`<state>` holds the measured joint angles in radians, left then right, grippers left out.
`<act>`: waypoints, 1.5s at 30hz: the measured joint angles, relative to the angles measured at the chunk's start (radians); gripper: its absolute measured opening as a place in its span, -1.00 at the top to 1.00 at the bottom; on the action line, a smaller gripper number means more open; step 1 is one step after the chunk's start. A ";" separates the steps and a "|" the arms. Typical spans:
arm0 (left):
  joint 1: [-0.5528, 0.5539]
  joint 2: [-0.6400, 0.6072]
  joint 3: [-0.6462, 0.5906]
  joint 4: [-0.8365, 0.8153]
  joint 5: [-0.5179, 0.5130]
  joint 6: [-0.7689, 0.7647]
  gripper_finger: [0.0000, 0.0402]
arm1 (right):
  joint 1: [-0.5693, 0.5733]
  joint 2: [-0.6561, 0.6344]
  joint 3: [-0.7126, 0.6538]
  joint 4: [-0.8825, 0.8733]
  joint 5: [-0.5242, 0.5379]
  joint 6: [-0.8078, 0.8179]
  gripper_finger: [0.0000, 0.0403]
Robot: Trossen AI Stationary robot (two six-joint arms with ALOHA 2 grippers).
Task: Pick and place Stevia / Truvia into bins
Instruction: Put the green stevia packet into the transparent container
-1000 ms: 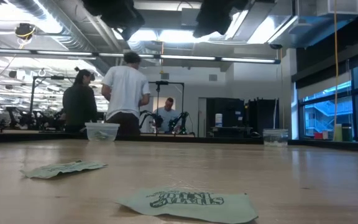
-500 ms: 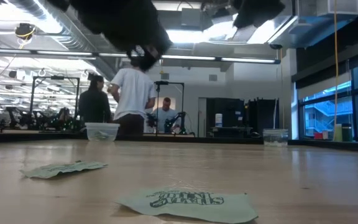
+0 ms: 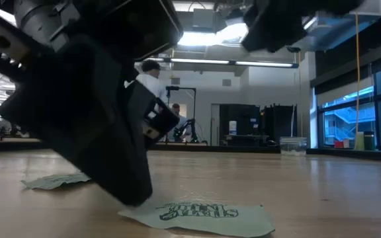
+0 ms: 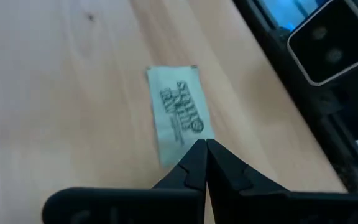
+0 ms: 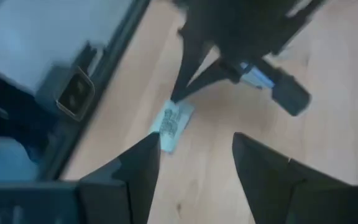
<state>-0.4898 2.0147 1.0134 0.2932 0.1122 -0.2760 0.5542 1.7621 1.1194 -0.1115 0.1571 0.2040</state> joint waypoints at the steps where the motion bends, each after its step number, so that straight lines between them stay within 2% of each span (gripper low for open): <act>1: -0.002 0.000 -0.001 -0.001 -0.001 -0.001 1.00 | 0.001 0.019 0.000 0.001 0.001 -0.030 -0.01; 16: 0.014 0.015 0.001 0.010 -0.065 -0.078 0.99 | 0.057 0.250 0.104 0.039 -0.001 -0.239 -0.01; 21: 0.015 0.015 0.002 0.005 -0.067 -0.095 0.99 | 0.051 0.265 0.103 0.015 0.041 -0.253 -0.01; 24: 0.017 0.015 0.002 0.003 -0.067 -0.131 0.99 | 0.052 0.284 0.103 0.009 0.085 -0.319 -0.01; 31: 0.032 0.015 0.001 0.001 -0.069 -0.180 0.99 | 0.064 0.314 0.105 0.028 0.105 -0.435 -0.01; 34: 0.043 0.015 0.001 0.001 -0.069 -0.186 0.99 | 0.076 0.318 0.105 0.039 0.168 -0.474 -0.01; 45: 0.075 0.017 -0.001 0.025 -0.056 -0.185 1.00 | 0.069 0.326 0.105 0.047 0.194 -0.473 -0.01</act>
<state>-0.4149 2.0313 1.0122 0.3186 0.0564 -0.4613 0.6231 2.0880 1.2240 -0.0642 0.3513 -0.2688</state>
